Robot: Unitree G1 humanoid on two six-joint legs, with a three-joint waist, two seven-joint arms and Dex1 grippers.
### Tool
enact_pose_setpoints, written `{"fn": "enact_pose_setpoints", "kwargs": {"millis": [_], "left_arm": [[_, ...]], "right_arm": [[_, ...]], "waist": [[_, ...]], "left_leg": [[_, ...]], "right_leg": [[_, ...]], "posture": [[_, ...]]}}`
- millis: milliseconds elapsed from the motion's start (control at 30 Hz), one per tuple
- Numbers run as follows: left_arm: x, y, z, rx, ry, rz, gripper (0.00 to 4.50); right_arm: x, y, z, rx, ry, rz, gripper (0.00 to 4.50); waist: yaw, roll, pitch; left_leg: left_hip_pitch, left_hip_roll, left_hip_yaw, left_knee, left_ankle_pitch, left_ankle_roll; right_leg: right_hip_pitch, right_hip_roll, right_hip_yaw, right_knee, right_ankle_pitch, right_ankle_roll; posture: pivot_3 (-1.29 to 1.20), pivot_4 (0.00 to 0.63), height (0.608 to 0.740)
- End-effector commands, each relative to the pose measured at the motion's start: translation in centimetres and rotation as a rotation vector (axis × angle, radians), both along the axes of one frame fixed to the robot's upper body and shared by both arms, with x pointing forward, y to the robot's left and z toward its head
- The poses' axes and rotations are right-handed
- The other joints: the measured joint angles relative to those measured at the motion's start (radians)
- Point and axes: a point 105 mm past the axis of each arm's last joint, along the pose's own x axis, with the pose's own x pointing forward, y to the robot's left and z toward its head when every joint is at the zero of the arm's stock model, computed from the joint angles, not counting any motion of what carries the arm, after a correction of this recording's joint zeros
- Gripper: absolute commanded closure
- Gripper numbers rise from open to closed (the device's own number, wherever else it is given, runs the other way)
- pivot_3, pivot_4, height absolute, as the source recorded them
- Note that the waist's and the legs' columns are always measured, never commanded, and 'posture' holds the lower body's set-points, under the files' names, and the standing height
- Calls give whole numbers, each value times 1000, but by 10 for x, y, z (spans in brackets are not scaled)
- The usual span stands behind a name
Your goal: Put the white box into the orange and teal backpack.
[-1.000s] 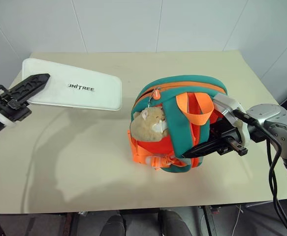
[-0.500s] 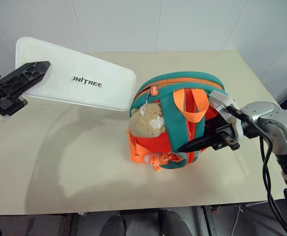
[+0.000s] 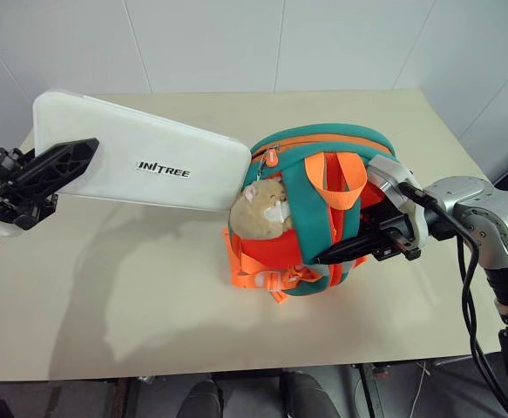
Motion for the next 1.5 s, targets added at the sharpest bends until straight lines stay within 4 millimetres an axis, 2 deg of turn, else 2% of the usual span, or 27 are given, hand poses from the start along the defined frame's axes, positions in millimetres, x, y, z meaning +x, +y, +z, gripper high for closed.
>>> {"fn": "enact_pose_setpoints", "kwargs": {"millis": [33, 300, 700, 800, 1067, 1267, 1500], "left_arm": [[-6, 2, 10, 74, -102, 28, 3091], [-3, 9, 22, 137, -227, 64, 3091], [4, -14, 14, 139, -255, -60, 3091], [13, -15, 7, 159, -247, -52, 3091], [18, -19, 13, 174, -272, -94, 3091], [21, -35, -1, 195, -230, -212, 3091], [43, -49, -13, 207, -201, -265, 3091]], "right_arm": [[-7, 1, 11, 25, -27, 62, 3908], [-4, 1, 12, 35, -32, 48, 3908], [-1, 4, 14, 47, -42, 36, 3908], [-1, 5, 14, 55, -42, 32, 3908], [-1, 5, 15, 58, -42, 24, 3908], [-1, 6, 14, 59, -44, 31, 3908], [-1, 8, 13, 64, -49, 38, 3908]], "waist": [[0, 0, 0], [0, 0, 0], [0, 0, 0], [0, 0, 0], [0, 0, 0], [0, 0, 0], [1, 0, 0]], "left_leg": [[0, 0, 0, 0, 0, 0], [0, 0, 0, 0, 0, 1], [0, 1, 0, 1, -1, 1], [0, 0, 0, 1, -1, 1], [0, 0, 0, 1, -1, 1], [0, 0, 0, 1, -1, 1], [0, 0, 0, 3, -1, 1]], "right_leg": [[0, 0, 0, 0, 0, 0], [0, 0, 0, 1, 0, 0], [0, 0, 0, 1, 0, 0], [0, 0, 0, 1, 0, 0], [0, 0, -1, 2, 0, 1], [0, 0, -1, 3, 1, 1], [1, 0, -1, 3, 1, 1]], "posture": [[0, 150, 740], [0, 150, 740], [0, 150, 740], [0, 150, 740], [0, 150, 740], [0, 150, 740], [0, 150, 740]]}}
